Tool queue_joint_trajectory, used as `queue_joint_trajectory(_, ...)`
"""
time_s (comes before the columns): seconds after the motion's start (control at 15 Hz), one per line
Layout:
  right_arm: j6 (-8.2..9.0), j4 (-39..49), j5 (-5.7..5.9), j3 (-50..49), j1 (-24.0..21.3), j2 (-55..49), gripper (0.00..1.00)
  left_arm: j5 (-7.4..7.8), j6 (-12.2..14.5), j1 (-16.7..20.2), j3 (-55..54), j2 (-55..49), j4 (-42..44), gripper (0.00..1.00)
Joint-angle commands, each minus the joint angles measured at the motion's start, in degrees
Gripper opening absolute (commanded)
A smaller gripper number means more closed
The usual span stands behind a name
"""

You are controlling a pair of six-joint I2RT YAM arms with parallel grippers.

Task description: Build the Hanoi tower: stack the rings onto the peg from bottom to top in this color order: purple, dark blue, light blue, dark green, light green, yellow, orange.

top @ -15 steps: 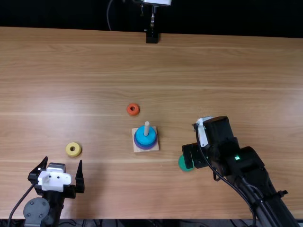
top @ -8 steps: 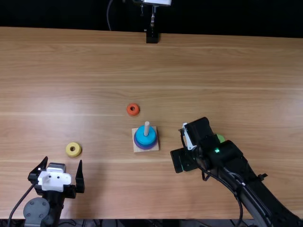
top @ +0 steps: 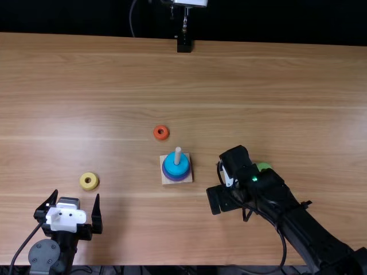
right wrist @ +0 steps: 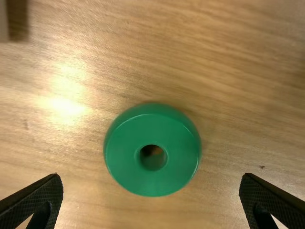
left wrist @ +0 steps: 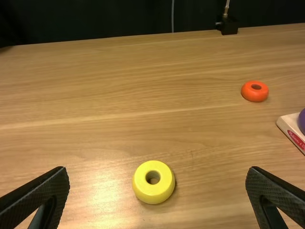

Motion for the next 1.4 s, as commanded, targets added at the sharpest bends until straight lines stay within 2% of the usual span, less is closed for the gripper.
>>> queue_joint_trajectory(0.0,0.93,0.03,0.32,-0.5,0.01,0.61,1.0,-0.25,0.77,-0.12,-6.04,-0.67,-4.82,1.0)
queue_joint_trajectory(0.73,0.93,0.34,0.22,-0.5,0.01,4.3,1.0,-0.25,0.77,-0.03,-6.04,-0.67,-4.82,1.0)
queue_joint_trajectory(1.0,1.14,4.46,0.43,-0.68,0.01,4.39,1.0,-0.25,0.77,-0.12,-6.04,-0.67,-4.82,1.0)
queue_joint_trajectory(1.33,1.14,4.67,0.32,-1.74,0.01,4.74,1.0,-0.25,0.77,-0.12,-6.04,-0.67,-4.82,1.0)
